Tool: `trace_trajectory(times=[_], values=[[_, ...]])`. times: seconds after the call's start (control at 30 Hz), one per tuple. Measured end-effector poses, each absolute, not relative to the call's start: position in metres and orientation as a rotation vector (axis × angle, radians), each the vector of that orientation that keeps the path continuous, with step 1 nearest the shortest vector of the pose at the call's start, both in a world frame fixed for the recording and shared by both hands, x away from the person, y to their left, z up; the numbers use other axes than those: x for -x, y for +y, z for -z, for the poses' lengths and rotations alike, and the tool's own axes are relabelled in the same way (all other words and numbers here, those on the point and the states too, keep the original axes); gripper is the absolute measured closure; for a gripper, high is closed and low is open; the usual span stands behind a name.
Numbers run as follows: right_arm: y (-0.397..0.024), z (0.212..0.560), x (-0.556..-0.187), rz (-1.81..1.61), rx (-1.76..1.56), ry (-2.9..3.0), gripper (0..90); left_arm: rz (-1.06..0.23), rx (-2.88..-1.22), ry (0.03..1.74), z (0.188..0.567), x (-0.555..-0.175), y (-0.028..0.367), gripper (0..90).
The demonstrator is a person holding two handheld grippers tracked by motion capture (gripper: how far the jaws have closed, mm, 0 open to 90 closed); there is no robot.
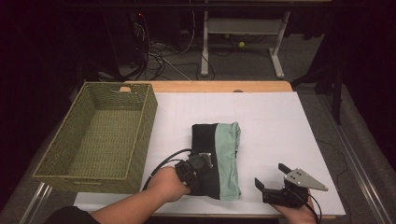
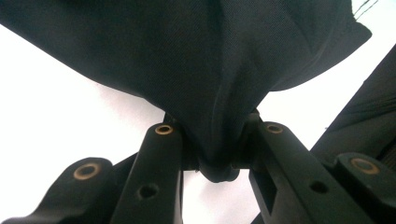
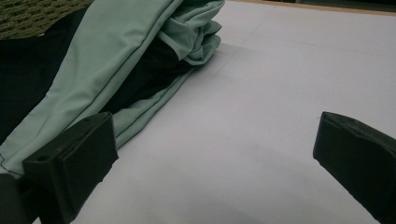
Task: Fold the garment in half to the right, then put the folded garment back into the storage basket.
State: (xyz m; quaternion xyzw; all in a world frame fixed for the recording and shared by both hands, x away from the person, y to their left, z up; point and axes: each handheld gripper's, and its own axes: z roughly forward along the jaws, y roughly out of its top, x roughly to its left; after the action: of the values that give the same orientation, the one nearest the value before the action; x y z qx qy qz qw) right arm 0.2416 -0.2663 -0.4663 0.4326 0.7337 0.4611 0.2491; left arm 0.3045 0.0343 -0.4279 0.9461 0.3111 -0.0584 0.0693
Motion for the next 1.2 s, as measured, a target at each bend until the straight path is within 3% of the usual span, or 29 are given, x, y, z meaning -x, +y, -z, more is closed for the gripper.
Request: trace_trajectory(times=[0.7, 1.2], values=[[-0.262, 0.458, -0.256, -1.324, -1.204, 1.964, 0.0, 0.179, -2.810, 0.922, 0.428, -0.303, 0.039, 74.2], [-0.208, 0.436, -0.333, -1.363, -1.178, 2.036, 0.9, 0.154, -2.818, 0.942, 0.431, -0.300, 0.038, 74.0]])
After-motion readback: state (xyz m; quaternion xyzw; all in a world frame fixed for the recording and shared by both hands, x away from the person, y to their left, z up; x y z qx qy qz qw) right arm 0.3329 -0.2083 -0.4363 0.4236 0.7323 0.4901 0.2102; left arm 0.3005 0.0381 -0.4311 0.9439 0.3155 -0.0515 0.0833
